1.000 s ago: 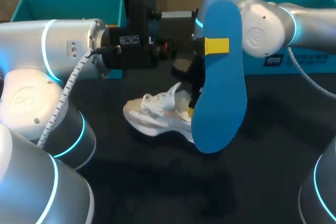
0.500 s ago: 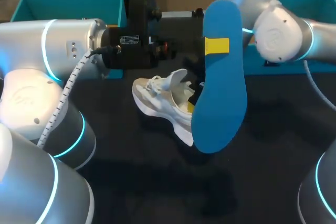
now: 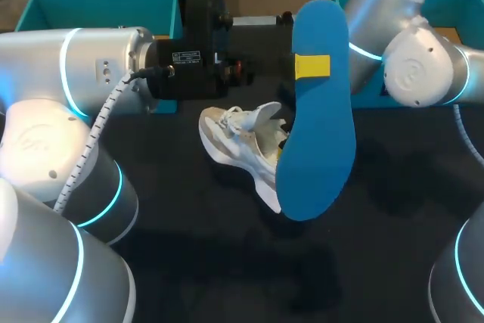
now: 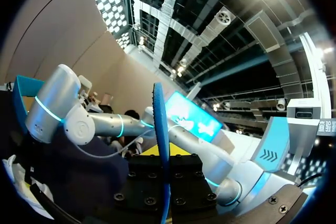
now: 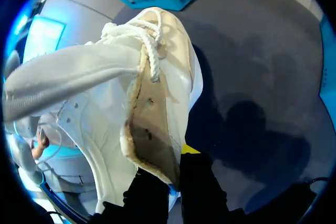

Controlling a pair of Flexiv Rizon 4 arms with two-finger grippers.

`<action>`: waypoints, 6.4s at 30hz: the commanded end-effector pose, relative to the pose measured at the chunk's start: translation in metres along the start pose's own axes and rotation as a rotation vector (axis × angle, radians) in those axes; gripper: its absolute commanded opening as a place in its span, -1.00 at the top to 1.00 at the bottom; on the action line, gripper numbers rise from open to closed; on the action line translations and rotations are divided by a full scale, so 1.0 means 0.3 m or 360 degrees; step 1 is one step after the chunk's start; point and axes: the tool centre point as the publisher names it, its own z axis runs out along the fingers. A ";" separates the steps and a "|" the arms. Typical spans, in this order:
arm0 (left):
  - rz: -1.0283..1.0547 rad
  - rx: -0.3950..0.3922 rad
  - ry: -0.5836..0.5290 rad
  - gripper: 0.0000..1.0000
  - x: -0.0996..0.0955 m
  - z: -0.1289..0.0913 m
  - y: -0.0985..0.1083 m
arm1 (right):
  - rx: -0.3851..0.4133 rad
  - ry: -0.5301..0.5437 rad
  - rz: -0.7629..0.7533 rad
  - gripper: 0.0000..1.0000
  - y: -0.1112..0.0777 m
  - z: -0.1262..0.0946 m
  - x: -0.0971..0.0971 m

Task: Take the shoe out of the shoebox, open the shoe tongue, remove and reinsert the insole, then place the shoe into the shoebox

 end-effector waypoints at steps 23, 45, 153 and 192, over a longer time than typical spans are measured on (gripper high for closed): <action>-0.0001 0.0018 -0.0009 1.00 0.016 0.005 0.014 | -0.0496 -0.0223 0.0685 1.00 0.013 0.101 0.055; -0.0001 0.0018 -0.0009 1.00 0.016 0.005 0.014 | -0.0461 -0.0301 0.0841 1.00 -0.019 0.249 0.037; 0.0114 -0.0042 -0.0017 1.00 0.006 -0.005 0.028 | -0.0971 0.1382 0.0641 -1.00 -0.087 -0.557 0.259; 0.2340 -0.0273 0.0170 1.00 -0.249 -0.304 0.070 | -0.0971 0.1382 0.0641 -1.00 -0.087 -0.557 0.259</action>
